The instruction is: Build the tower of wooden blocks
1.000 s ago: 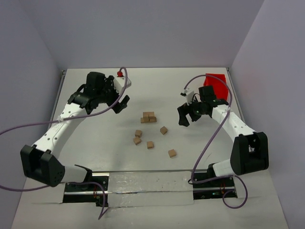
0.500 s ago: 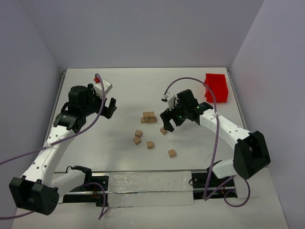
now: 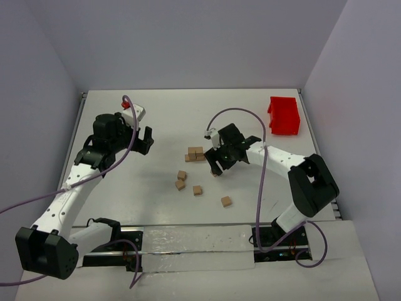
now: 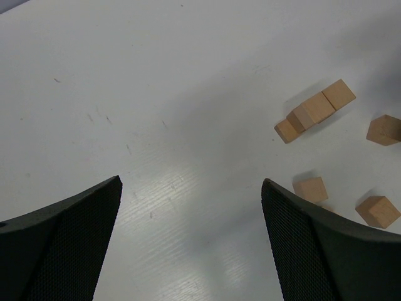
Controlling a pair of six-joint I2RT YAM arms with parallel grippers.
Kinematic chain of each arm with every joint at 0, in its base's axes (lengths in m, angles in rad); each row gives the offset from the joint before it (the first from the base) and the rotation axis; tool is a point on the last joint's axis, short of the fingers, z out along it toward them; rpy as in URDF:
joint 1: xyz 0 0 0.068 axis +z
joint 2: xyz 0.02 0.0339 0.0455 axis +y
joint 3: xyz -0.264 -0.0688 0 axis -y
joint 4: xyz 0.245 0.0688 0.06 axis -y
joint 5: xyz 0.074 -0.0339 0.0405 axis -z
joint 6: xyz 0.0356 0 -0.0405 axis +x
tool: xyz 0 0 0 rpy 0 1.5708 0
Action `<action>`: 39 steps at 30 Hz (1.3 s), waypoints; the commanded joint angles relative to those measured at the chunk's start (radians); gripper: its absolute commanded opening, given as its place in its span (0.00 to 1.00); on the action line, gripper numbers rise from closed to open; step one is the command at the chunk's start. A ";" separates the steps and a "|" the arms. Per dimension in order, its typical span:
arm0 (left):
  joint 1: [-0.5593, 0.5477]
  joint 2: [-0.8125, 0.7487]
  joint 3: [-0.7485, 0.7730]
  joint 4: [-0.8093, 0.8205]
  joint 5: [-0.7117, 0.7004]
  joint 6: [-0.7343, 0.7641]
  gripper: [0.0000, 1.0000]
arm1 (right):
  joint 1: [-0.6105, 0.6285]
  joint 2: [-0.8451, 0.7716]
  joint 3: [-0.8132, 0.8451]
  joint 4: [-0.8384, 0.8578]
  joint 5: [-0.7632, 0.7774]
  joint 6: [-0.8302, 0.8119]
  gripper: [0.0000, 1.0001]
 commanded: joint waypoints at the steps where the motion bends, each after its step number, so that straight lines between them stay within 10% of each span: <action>1: 0.008 0.015 0.015 0.066 -0.004 -0.021 0.98 | 0.014 0.031 0.028 0.067 0.036 0.010 0.73; 13: 0.008 0.030 0.038 0.032 0.045 0.017 0.99 | 0.037 0.094 0.015 0.111 0.080 -0.012 0.66; 24: 0.008 0.059 0.052 0.018 0.059 0.032 0.99 | 0.042 0.082 0.000 0.088 0.061 -0.059 0.36; 39: 0.008 0.204 0.165 -0.226 0.402 0.203 0.99 | 0.029 0.018 0.329 -0.380 -0.116 -0.536 0.15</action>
